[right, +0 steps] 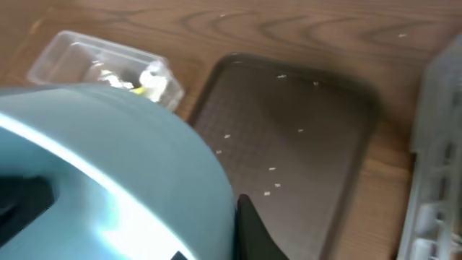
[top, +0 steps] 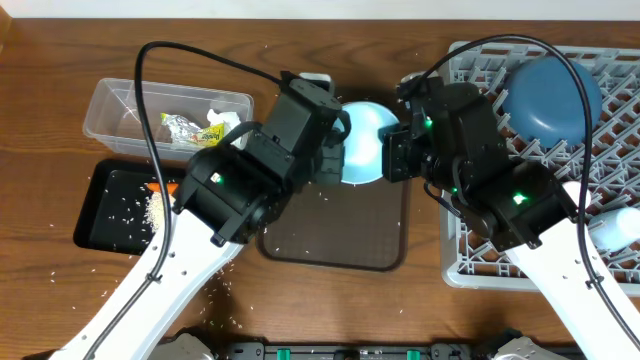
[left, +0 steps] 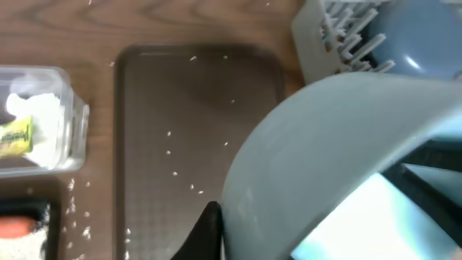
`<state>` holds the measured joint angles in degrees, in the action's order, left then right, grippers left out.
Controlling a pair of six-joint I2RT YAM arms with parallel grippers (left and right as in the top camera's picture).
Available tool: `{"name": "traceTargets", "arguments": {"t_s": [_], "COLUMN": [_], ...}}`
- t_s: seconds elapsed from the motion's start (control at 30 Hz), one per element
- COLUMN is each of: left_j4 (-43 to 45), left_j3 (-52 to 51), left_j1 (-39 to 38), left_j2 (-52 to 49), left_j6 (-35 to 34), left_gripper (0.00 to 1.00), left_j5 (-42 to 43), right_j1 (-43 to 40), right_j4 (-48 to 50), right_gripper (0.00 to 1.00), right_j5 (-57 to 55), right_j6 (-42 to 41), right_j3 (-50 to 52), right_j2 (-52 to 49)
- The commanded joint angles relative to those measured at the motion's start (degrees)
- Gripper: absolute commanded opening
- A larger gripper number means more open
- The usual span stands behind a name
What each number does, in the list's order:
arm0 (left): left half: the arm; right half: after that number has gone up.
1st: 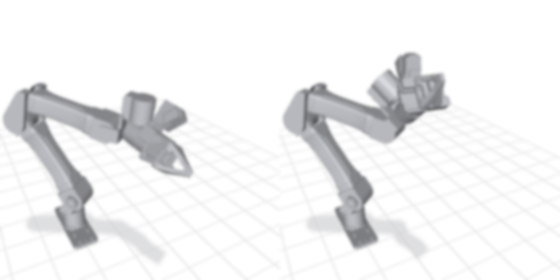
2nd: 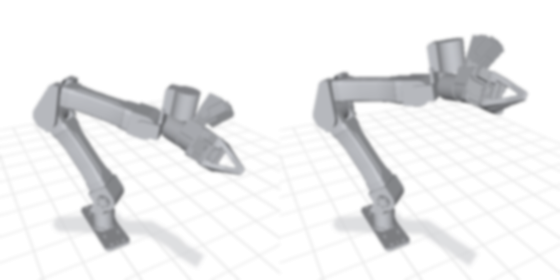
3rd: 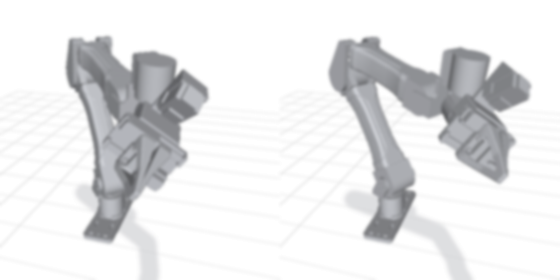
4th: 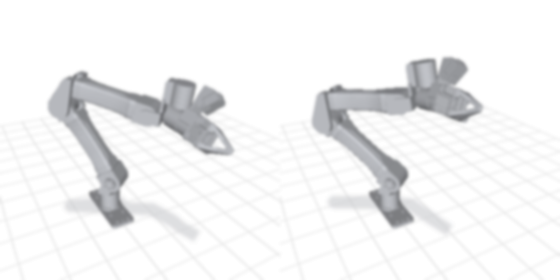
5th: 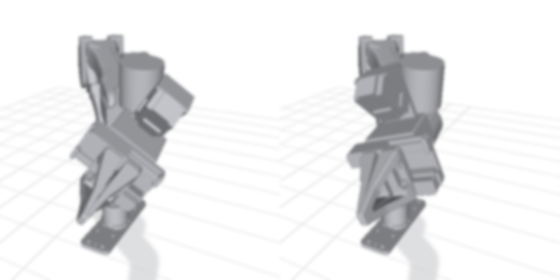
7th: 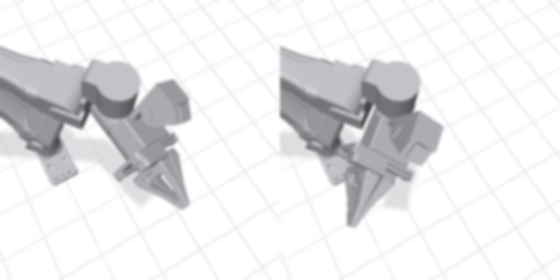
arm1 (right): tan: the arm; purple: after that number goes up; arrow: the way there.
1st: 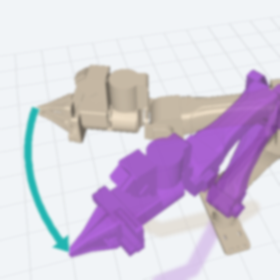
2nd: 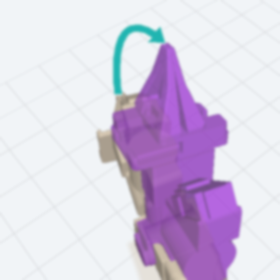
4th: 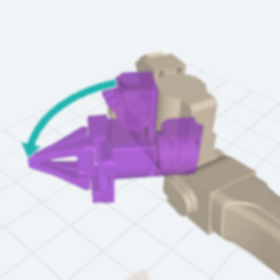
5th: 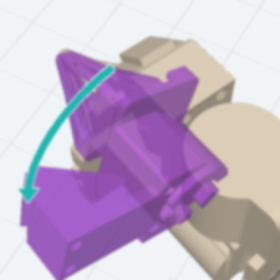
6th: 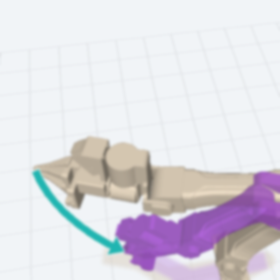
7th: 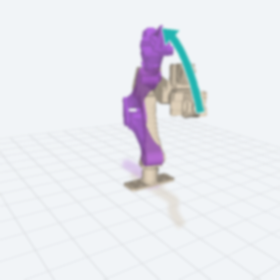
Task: Sort waste into correct bins and load items into the dishwasher rack
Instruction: 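Bring the bowl to center and grasp it with the right gripper, then release the bowl from the left gripper and carry it right to the rack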
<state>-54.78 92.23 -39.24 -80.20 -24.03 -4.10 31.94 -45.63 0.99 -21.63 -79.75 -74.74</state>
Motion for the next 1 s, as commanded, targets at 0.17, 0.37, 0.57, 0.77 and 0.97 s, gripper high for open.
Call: {"name": "traceTargets", "arguments": {"t_s": [0.17, 0.37, 0.57, 0.77, 0.97], "left_j4": [2.2, 2.2, 1.2, -1.9, -6.8], "left_j3": [0.1, 0.1, 0.1, 0.1, 0.1], "left_j1": [-0.3, -0.3, -0.3, -0.3, -0.3], "left_j2": [3.0, 7.0, 12.3, 16.9, 19.8], "left_j6": [3.1, 7.0, 7.5, 7.5, 7.5], "left_gripper": [0.75, 0.83, 0.90, 0.91, 0.91], "left_j5": [1.5, 1.4, -4.6, -10.3, -12.1], "right_j1": [-1.5, -6.2, -11.3, -12.5, -13.9], "right_j4": [-6.6, -13.3, -22.3, -22.0, -19.7], "right_gripper": [0.01, 0.01, 0.01, 0.01, 0.01], "right_j5": [-20.8, -37.2, -58.2, -67.1, -72.4], "right_j6": [-4.7, -9.4, -20.5, -19.8, -14.6], "right_j3": [-0.3, -0.3, -0.3, -0.3, -0.3], "right_j2": [0.7, 0.9, 0.9, -3.1, -13.1]}}
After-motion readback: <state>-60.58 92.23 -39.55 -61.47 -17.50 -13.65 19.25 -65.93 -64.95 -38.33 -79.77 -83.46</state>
